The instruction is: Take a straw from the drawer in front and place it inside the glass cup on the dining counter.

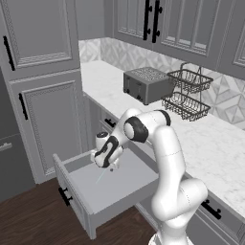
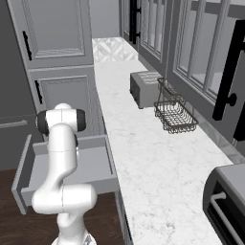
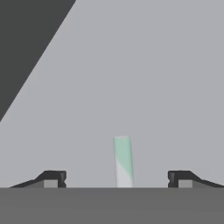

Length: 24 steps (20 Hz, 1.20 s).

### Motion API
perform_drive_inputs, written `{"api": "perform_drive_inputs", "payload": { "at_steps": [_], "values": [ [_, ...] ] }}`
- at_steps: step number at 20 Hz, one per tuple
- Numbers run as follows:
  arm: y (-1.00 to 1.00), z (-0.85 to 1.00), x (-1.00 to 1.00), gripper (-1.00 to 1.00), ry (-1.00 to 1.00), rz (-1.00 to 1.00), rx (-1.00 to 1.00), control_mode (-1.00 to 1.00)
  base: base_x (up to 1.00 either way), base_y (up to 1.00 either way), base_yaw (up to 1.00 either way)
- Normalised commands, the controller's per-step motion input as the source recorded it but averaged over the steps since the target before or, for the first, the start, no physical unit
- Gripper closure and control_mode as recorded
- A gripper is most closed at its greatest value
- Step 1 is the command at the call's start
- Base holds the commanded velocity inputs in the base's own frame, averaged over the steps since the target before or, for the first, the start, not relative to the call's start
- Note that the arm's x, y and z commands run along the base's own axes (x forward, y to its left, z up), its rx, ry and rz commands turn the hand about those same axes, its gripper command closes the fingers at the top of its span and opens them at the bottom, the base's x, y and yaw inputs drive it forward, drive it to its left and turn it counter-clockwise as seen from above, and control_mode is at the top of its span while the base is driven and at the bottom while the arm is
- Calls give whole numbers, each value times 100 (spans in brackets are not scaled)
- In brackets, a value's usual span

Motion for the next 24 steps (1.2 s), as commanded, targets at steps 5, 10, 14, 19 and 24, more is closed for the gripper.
{"api": "perform_drive_inputs", "payload": {
  "at_steps": [5,10,14,19,24],
  "values": [
    [5,-50,0,100,0,0,-1,-100,0,0,0],
    [-22,-31,-10,100,0,7,0,-100,0,0,0],
    [-8,-31,-1,100,0,5,0,-100,0,0,0],
    [0,-43,0,100,0,1,-1,-100,0,0,0],
    [2,-34,-17,100,-4,0,0,-100,0,0,0]
  ]
}}
